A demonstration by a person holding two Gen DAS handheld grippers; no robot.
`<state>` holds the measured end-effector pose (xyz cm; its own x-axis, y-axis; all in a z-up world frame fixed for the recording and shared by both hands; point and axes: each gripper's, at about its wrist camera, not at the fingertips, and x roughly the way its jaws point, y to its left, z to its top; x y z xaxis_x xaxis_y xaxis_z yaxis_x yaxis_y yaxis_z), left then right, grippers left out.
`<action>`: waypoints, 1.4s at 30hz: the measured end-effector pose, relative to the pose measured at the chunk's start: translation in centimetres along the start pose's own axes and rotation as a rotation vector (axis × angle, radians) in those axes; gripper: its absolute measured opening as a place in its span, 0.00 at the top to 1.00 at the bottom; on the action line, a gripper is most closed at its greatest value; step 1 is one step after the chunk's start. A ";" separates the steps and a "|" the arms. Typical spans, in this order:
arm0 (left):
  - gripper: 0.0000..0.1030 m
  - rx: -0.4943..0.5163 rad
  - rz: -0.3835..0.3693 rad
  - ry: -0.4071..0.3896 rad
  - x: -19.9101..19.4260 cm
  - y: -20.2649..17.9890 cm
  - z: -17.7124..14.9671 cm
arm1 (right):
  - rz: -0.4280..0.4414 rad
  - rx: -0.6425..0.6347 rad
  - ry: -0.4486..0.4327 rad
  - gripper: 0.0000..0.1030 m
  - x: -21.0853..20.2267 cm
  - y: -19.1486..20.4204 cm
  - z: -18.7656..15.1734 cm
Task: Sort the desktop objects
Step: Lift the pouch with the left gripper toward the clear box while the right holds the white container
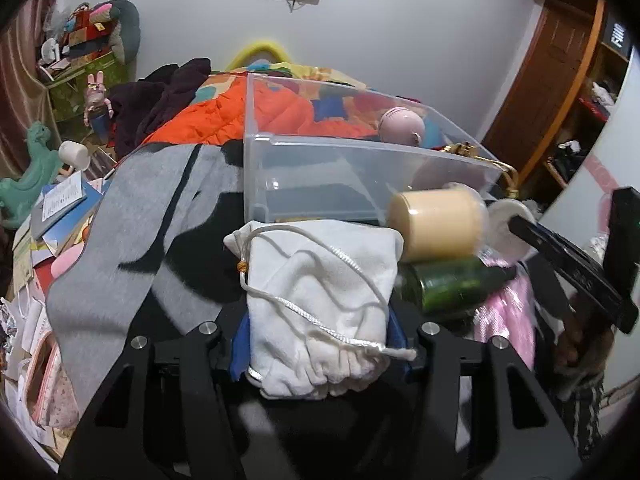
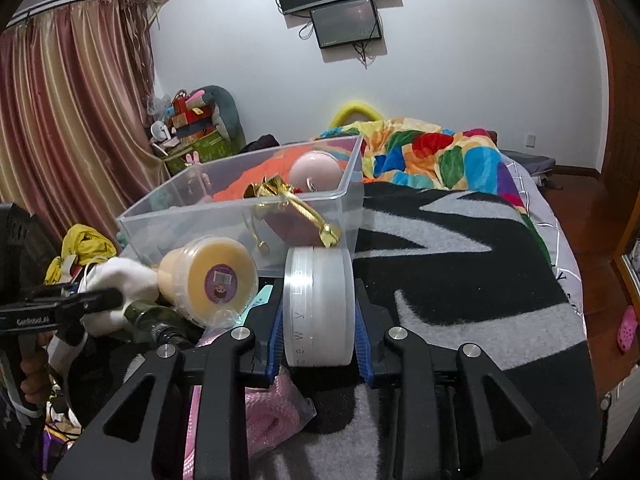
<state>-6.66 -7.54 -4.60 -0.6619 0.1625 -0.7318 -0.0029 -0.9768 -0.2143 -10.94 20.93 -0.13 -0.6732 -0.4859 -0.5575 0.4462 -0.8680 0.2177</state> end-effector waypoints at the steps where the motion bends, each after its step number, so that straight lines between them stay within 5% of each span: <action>1: 0.47 0.006 0.001 0.001 -0.3 0.1 -0.3 | 0.000 0.000 -0.003 0.74 -0.2 0.0 0.0; 9: 0.47 0.116 0.001 0.015 -2.1 -0.7 -2.8 | -0.001 -0.007 -0.003 0.74 -0.2 0.3 0.0; 16: 0.47 0.084 -0.013 0.033 -3.4 0.0 -3.5 | 0.004 -0.002 -0.001 0.74 -0.2 0.2 -0.1; 25: 0.44 0.111 0.030 -0.055 -5.6 -1.3 -2.1 | 0.009 0.005 0.000 0.74 -0.3 0.0 -0.2; 30: 0.37 0.173 -0.012 -0.116 -6.6 -3.4 -0.7 | 0.010 0.003 0.000 0.74 -0.4 -0.1 -0.3; 36: 0.37 0.256 0.010 -0.038 -3.4 -5.6 -1.4 | 0.020 0.008 -0.001 0.74 -0.4 -0.2 -0.4; 42: 0.37 0.210 0.116 0.048 -0.2 -2.7 -2.3 | 0.028 0.010 -0.001 0.74 -0.4 -0.3 -0.4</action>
<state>-4.77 -4.65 -5.39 -0.6307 0.0489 -0.7745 -0.0882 -0.9961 0.0088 -10.56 21.48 -0.32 -0.6614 -0.5097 -0.5502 0.4587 -0.8553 0.2410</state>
